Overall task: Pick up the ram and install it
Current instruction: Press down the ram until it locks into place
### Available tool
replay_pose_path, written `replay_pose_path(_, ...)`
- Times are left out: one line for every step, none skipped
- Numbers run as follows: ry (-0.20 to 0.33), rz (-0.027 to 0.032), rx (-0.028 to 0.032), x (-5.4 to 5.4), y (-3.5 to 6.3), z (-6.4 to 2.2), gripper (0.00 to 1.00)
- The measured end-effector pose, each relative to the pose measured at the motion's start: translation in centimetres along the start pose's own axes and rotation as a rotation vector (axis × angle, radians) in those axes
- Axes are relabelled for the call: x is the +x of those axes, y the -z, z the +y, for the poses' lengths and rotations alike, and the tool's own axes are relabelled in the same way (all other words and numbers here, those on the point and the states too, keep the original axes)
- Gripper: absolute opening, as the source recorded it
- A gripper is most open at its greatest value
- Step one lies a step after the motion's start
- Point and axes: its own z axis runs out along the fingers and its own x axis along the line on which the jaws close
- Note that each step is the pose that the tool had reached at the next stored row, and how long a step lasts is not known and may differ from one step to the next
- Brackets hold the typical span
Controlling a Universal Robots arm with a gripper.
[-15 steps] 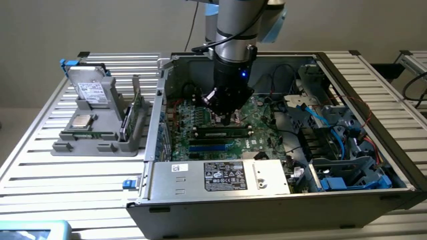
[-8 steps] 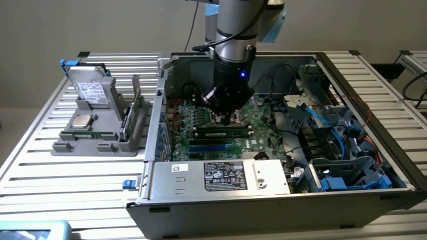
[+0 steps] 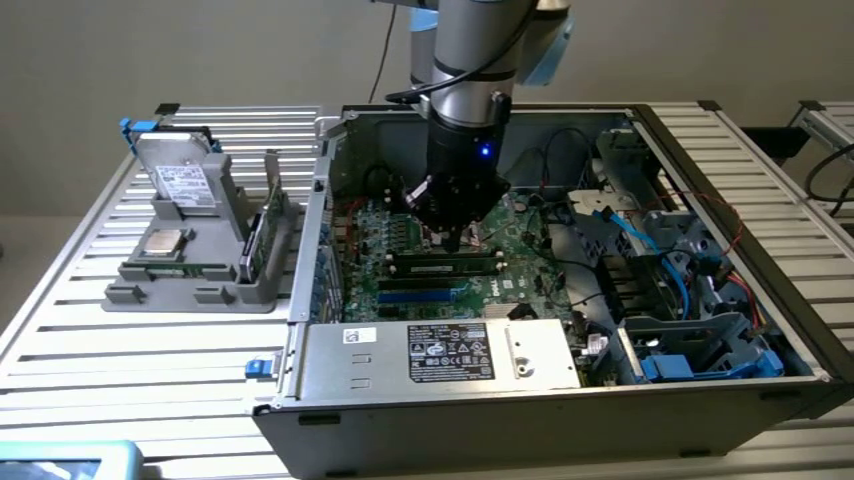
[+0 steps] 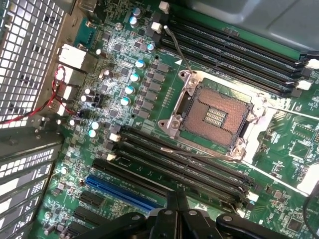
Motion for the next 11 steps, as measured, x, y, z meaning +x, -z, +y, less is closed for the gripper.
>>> replay_pose_path(-0.004,0.0003,-0.0003,0.01,0.0,-0.02,0.11)
replay_pose_path(-0.009,0.0007,-0.0006,0.01,0.0,-0.03,0.11)
replay_pose_path(-0.015,0.0011,-0.001,0.01,0.0,-0.04,0.11)
replay_pose_path(-0.021,0.0014,-0.0015,0.01,0.0,-0.04,0.11)
replay_pose_path(-0.028,0.0017,-0.0021,0.01,0.0,-0.04,0.11)
replay_pose_path(-0.035,0.002,-0.0028,0.01,0.0,-0.04,0.11)
replay_pose_path(-0.042,0.0022,-0.0034,0.01,0.0,-0.04,0.11)
replay_pose_path(-0.049,0.0022,-0.004,0.01,0.0,-0.04,0.11)
replay_pose_path(-0.056,0.002,-0.0047,0.01,0.0,-0.04,0.11)
replay_pose_path(-0.064,0.0014,-0.0053,0.01,0.0,-0.04,0.11)
replay_pose_path(-0.072,0.0008,-0.006,0.01,0.0,-0.04,0.11)
